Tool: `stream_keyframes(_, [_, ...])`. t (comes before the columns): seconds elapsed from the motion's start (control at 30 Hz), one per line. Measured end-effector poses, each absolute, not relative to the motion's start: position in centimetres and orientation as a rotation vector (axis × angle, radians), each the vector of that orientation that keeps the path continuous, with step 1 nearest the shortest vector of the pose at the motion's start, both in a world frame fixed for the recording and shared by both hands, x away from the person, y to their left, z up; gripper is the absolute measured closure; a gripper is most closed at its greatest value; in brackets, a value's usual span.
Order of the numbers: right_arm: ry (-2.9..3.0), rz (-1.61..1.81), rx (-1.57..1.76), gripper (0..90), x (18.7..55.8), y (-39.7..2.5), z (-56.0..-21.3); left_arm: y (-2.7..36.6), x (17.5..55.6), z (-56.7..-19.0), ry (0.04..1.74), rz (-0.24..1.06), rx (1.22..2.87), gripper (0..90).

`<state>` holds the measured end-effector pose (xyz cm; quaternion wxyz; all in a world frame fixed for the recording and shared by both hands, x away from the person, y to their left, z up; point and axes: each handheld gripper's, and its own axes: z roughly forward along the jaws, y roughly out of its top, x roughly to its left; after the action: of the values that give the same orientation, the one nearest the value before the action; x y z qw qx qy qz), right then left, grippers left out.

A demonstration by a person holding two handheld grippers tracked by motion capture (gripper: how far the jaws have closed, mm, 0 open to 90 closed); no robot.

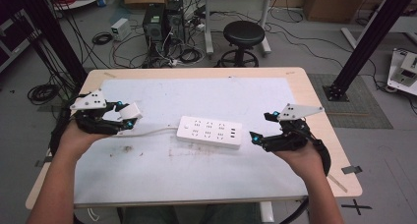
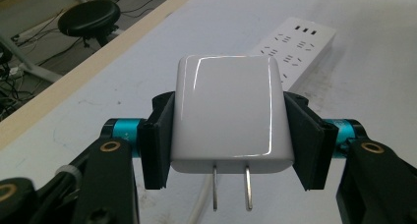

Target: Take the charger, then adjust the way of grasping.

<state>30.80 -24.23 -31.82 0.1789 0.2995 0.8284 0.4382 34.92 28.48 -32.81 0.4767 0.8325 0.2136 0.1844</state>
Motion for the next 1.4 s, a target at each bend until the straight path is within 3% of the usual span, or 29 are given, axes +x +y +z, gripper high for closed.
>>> stream_keyframes(0.47, [2.337,1.226,0.840,19.9,31.2,-24.4,-30.8,26.4,35.0,-33.1,0.460,0.425,2.040,42.6])
stream_keyframes(0.5, [2.341,1.219,0.844,19.9,31.1,-24.4,-30.7,24.7,35.0,-33.3,0.404,0.398,2.059,42.6])
stream_keyframes(1.0, [2.406,1.226,0.801,19.9,30.4,-22.5,-31.2,18.8,33.8,-34.7,0.222,0.359,2.099,42.5])
stream_keyframes(1.4, [2.461,1.312,0.806,19.9,29.1,-21.0,-33.0,14.8,31.3,-36.3,0.071,0.450,2.077,42.5])
